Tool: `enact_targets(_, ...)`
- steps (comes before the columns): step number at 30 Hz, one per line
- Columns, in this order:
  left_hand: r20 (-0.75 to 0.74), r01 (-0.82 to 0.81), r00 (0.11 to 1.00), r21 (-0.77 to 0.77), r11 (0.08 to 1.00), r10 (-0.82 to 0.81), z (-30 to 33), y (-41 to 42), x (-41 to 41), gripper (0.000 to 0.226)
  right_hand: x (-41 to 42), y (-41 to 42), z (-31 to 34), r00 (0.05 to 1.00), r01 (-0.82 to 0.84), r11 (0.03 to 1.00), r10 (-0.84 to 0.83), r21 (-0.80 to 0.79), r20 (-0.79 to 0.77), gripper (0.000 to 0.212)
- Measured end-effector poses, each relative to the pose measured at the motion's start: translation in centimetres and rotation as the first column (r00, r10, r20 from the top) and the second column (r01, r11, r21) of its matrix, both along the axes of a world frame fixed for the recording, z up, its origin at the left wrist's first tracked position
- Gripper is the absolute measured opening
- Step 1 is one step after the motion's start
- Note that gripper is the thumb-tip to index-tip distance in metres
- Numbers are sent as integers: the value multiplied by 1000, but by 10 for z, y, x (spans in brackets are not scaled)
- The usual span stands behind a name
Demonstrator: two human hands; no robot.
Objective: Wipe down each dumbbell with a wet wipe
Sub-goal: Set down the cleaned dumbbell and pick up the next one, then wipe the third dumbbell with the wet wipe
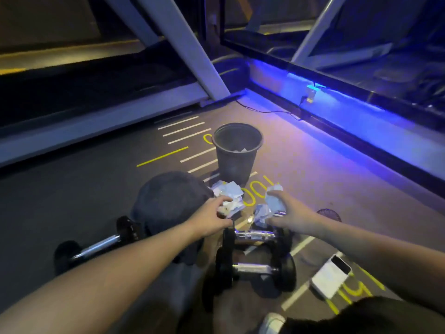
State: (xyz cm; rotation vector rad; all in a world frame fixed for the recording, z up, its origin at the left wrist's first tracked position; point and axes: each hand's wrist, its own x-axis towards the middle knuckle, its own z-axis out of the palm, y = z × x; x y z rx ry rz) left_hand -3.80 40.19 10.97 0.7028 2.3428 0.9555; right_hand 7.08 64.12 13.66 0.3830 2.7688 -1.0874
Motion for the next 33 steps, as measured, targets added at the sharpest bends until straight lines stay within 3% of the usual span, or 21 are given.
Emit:
enact_targets(11, 160, 1, 987, -150, 989, 23, -85, 24, -3, 107, 14, 26, -94, 985, 62, 997, -69, 44, 158, 83)
enact_targets(20, 269, -25, 961, -133, 991, 61, -99, 33, -1, 96, 10, 23, -125, 978, 128, 987, -142, 97, 152, 75)
enact_targets(27, 156, -152, 971, -183, 971, 181, -97, 46, 17, 77, 14, 19, -131, 968, 230, 973, -230, 3, 102, 69)
enact_targets(33, 86, -211, 972, -101, 972, 220, -86, 45, 17, 80, 15, 15, -116, 957, 290, 955, -289, -56, 25, 66)
